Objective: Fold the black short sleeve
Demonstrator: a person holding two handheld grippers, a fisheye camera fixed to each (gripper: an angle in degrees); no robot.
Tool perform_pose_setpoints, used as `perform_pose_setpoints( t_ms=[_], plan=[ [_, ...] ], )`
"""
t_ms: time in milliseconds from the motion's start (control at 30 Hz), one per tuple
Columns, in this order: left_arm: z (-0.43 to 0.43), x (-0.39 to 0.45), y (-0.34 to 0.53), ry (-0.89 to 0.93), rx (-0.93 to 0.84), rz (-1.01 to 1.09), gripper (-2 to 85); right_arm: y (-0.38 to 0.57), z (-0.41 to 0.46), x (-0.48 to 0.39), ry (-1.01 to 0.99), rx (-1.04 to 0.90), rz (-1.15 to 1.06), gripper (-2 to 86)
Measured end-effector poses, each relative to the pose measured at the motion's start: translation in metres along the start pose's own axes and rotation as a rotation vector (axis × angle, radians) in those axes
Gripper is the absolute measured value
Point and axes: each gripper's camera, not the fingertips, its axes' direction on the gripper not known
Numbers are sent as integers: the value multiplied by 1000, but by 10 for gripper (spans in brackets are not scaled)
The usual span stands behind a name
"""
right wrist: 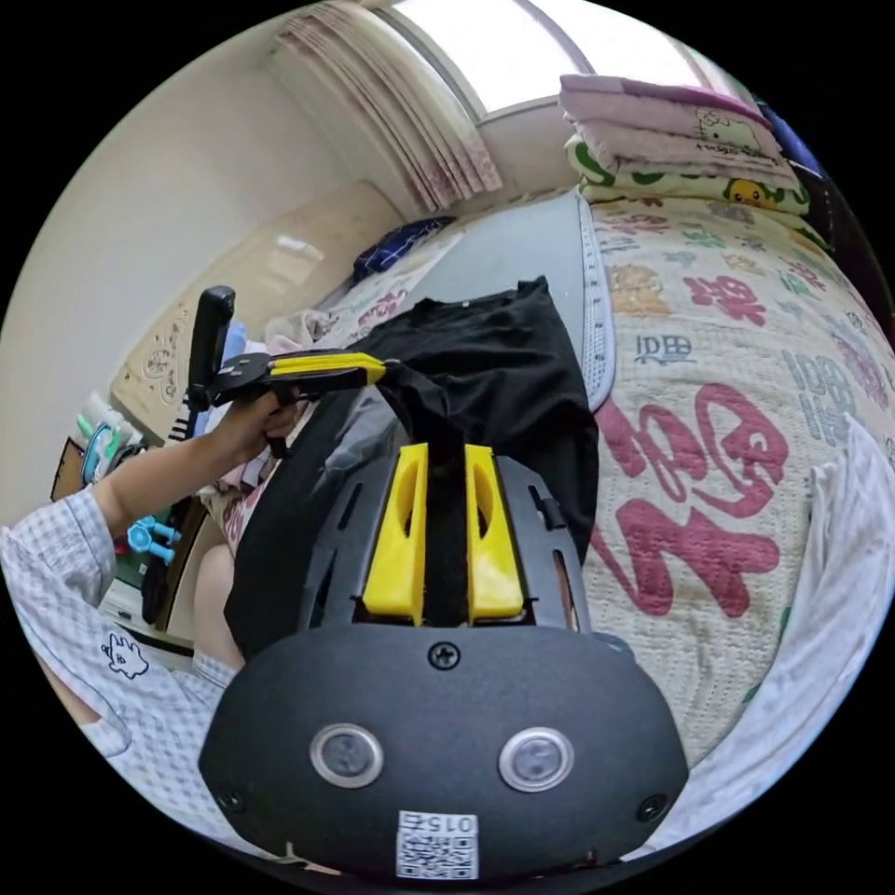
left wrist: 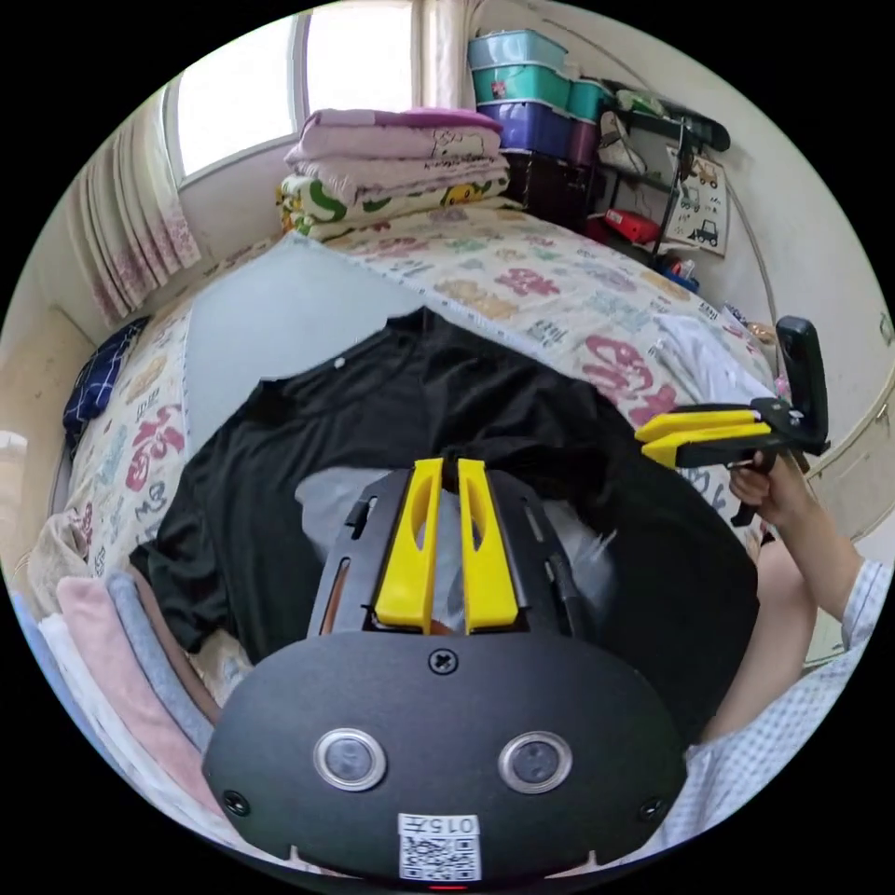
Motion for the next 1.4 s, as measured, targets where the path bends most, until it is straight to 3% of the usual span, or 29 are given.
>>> perform_pose_setpoints(
  t_ms=[133, 267, 533, 633, 700, 967, 1100, 1167, 1333, 1400],
  plan=[
    [-13, -26, 9, -27, 24, -37, 70, 1, 1, 33, -60, 44, 128, 86],
    [-3, -56, -37, 150, 76, -196, 88, -11, 1, 76, -161, 138, 327, 101],
    [68, -56, -133, 167, 48, -286, 108, -49, 28, 115, -247, 187, 503, 86],
    [84, -49, -155, 173, 34, -267, 89, -56, 32, 126, -258, 189, 549, 54],
    [106, -37, -175, 111, -114, -197, 51, -55, 29, 127, -189, 213, 564, 27],
    [99, -13, -204, -8, 9, -110, 13, -58, 29, 121, -170, 276, 609, 17],
    [82, -16, -182, -244, -41, -5, 37, -64, 26, 103, -80, 230, 539, 45],
    [66, -22, -156, -254, -39, 62, 47, -62, 17, 92, -36, 223, 499, 56],
    [24, -31, -74, -92, -37, 145, 32, -65, 5, 14, 93, 174, 182, 69],
    [16, -29, -52, 10, -53, 138, 65, -68, 17, -27, 140, 141, 43, 81]
  ],
)
